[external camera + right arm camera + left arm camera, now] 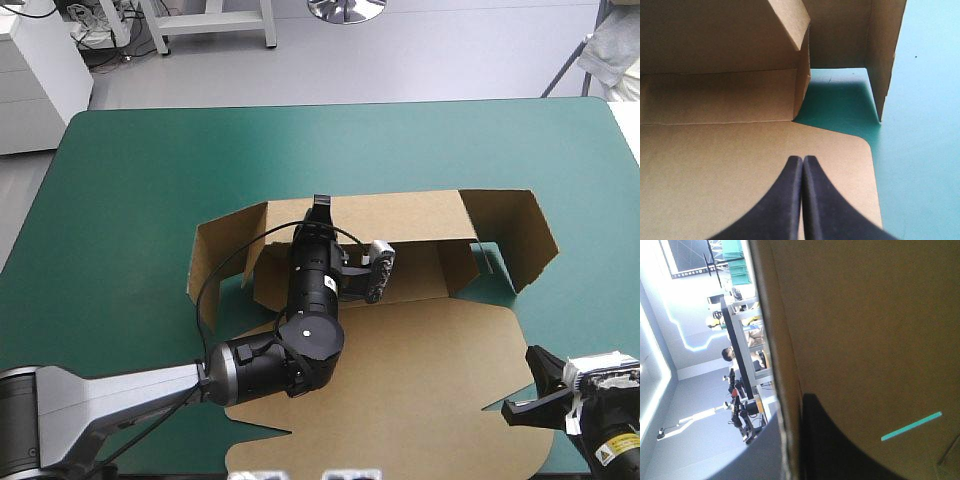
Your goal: Fold the box
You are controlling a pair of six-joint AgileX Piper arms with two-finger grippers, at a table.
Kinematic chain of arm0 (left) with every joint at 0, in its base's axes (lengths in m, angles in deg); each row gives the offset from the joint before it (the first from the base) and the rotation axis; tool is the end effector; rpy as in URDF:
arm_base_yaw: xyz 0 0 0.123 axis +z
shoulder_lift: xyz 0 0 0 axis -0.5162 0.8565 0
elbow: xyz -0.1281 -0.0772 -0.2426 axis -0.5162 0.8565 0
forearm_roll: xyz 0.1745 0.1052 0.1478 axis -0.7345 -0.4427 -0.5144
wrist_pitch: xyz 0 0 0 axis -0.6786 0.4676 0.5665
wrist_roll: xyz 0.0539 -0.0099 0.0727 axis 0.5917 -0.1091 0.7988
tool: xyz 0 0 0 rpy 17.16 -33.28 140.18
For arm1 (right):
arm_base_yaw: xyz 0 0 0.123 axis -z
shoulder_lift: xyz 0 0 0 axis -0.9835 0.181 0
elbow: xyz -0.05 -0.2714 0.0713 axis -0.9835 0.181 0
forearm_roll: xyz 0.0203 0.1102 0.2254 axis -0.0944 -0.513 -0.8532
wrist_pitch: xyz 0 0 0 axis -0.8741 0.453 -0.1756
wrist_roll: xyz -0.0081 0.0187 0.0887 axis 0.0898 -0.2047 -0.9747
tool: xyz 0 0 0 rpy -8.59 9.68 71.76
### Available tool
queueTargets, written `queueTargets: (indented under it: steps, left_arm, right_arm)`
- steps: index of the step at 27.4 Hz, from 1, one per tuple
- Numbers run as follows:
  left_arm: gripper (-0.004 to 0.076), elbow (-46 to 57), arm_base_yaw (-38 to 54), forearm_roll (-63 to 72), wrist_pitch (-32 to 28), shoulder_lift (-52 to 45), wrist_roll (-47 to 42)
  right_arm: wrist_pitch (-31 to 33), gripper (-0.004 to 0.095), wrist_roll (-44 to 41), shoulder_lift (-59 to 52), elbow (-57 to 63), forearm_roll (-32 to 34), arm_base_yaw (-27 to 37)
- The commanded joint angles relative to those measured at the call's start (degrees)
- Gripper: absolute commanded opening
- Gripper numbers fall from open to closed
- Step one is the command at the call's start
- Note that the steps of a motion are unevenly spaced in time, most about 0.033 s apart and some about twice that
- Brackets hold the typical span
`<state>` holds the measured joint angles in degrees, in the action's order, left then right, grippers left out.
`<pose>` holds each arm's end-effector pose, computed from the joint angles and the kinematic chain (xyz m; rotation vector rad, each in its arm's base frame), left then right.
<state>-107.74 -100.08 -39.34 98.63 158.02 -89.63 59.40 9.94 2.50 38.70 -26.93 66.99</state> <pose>0.1914 -0.2783 0.3151 1.5896 1.2654 1.1093 0.0428 0.0167 0.2710 -0.1556 1.9230 0.2964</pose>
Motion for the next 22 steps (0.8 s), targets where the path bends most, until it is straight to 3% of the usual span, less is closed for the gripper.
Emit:
queueTargets:
  steps: [1,6,10,16,22]
  left_arm:
    - [-0.0011,0.02,-0.40,-5.86,0.46,-2.58,-2.24]
    - [-0.0011,0.02,-0.29,-5.34,-0.91,-2.58,-2.89]
    - [-0.0010,0.02,-0.21,-5.32,-1.31,-2.58,-2.89]
    - [-0.0010,0.02,-0.16,-4.92,-1.31,-2.58,-2.89]
    - [-0.0010,0.02,-0.16,-4.92,-1.31,-2.58,-2.89]
  right_arm:
    - [-4.33,-0.0015,-0.14,2.45,-2.19,-2.16,0.26]
    - [-4.22,-0.0015,-0.14,8.13,-9.48,-2.95,0.26]
    - [0.38,-0.0015,0.23,18.03,-21.42,-1.01,0.26]
    - [5.23,-0.0017,9.13,36.78,-41.50,-0.98,0.26]
    - [10.70,-0.0017,9.94,61.68,-68.16,8.88,0.26]
